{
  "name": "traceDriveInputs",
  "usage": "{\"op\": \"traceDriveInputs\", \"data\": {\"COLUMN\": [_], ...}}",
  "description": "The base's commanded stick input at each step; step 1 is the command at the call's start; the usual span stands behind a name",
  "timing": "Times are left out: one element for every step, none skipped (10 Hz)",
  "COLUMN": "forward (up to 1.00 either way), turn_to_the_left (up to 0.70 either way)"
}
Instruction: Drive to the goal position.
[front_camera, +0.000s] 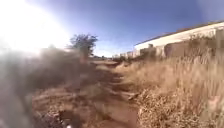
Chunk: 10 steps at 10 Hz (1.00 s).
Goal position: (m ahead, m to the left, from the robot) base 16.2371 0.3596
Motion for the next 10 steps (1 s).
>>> {"op": "traceDriveInputs", "data": {"forward": [0.50,0.50,0.50,0.50,0.50,0.50,0.50,0.50,0.50,0.50], "turn_to_the_left": [0.00,0.00,0.00,0.00,0.00,0.00,0.00,-0.20,-0.41,-0.22]}}
